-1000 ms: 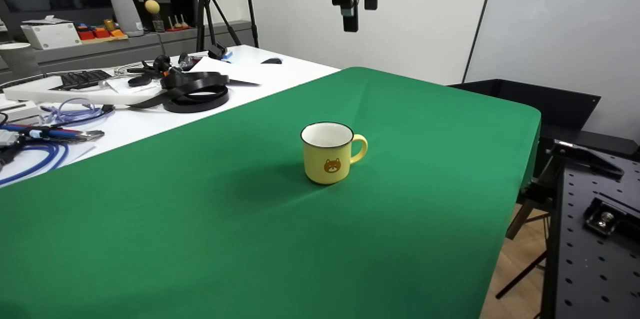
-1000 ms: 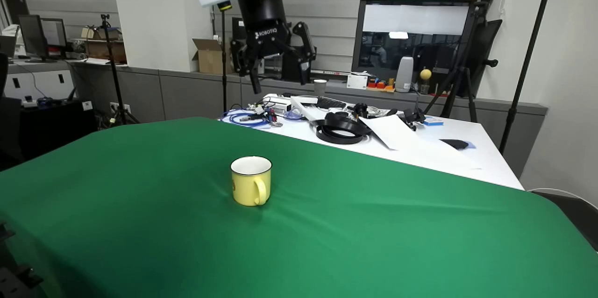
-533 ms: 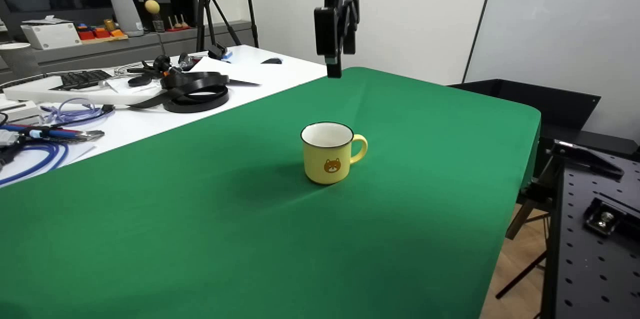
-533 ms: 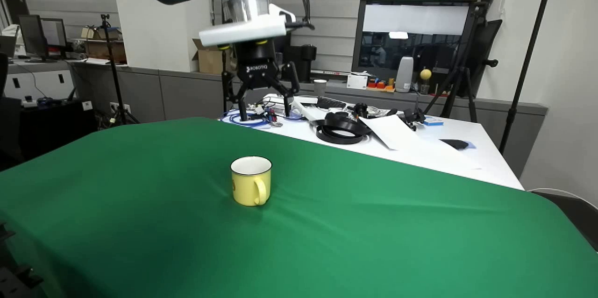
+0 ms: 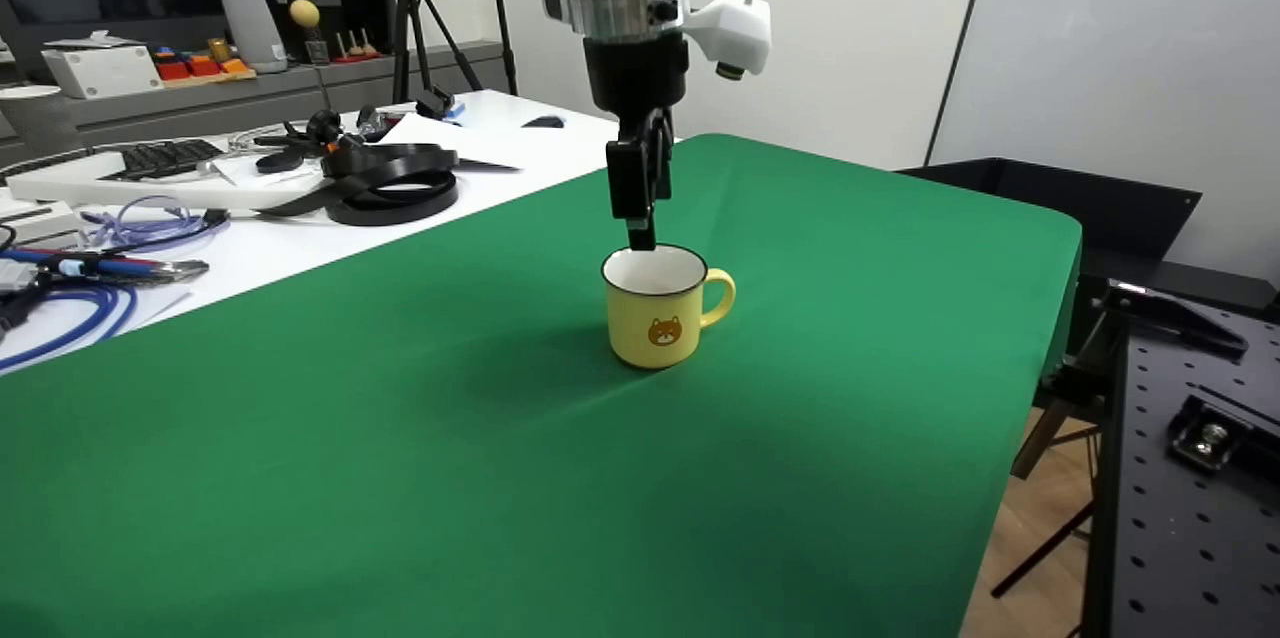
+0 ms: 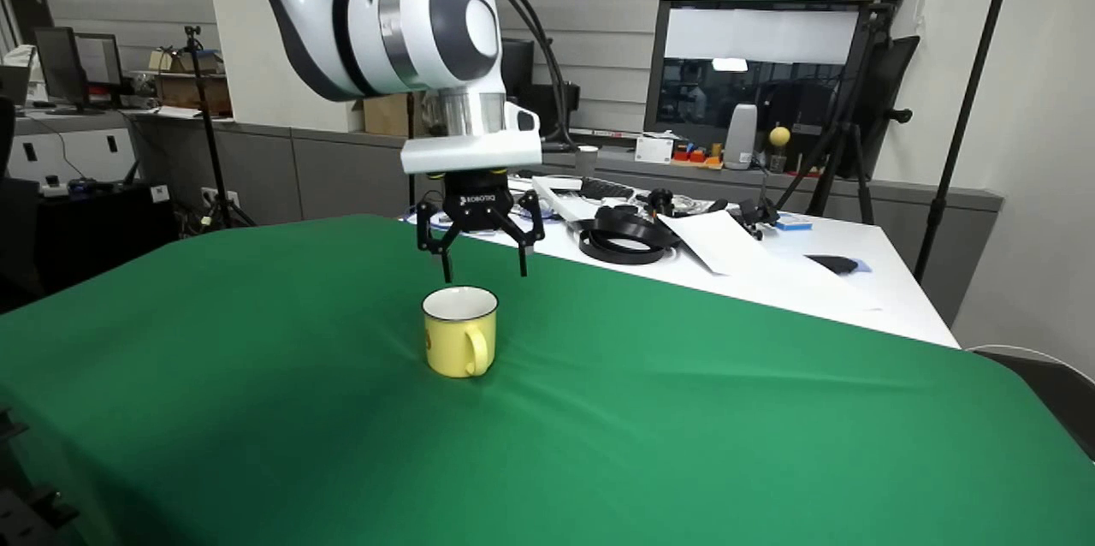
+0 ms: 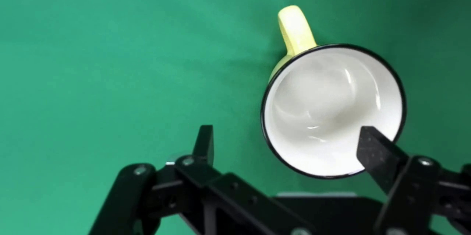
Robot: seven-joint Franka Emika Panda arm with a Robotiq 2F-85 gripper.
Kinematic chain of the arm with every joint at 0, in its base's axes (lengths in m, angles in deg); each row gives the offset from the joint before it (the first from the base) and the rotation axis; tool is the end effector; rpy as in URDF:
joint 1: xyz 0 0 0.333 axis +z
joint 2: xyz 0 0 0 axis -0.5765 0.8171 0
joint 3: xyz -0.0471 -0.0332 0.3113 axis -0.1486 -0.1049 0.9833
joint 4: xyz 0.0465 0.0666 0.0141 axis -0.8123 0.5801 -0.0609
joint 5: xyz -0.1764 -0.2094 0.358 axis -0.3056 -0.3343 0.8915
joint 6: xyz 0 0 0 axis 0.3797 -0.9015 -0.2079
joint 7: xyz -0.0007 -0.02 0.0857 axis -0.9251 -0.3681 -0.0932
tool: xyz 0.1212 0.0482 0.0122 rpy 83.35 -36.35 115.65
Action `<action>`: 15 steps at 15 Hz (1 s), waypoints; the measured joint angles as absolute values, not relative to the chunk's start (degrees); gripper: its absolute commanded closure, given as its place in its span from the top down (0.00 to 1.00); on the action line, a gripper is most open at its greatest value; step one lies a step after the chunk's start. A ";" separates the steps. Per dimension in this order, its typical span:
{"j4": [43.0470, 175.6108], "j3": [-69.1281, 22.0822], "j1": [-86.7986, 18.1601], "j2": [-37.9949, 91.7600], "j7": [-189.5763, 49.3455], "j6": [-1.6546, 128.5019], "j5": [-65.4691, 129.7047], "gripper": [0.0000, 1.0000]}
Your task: Move the mug to the right
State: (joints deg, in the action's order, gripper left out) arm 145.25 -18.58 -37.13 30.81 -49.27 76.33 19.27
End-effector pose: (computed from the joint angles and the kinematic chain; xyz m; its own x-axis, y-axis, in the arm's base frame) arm 0.5726 -0.0077 0.1323 0.8772 0.4746 -0.0731 0.4802 -0.8690 0.1197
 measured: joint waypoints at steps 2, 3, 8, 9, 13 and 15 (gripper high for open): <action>144.48 -18.58 -37.53 32.36 -47.30 76.33 19.80 1.00; 144.44 -18.62 -37.79 32.79 -46.40 76.31 20.00 1.00; 144.63 -19.11 -38.95 34.15 -44.51 75.97 20.21 0.51; 144.63 -19.23 -38.95 34.50 -44.34 75.90 20.21 0.45; 144.55 -19.25 -38.74 35.65 -43.98 75.58 20.16 0.17; 144.55 -19.12 -38.46 35.82 -43.89 75.46 20.16 0.05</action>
State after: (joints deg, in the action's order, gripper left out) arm 144.55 -19.12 -38.46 35.82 -43.89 75.46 20.16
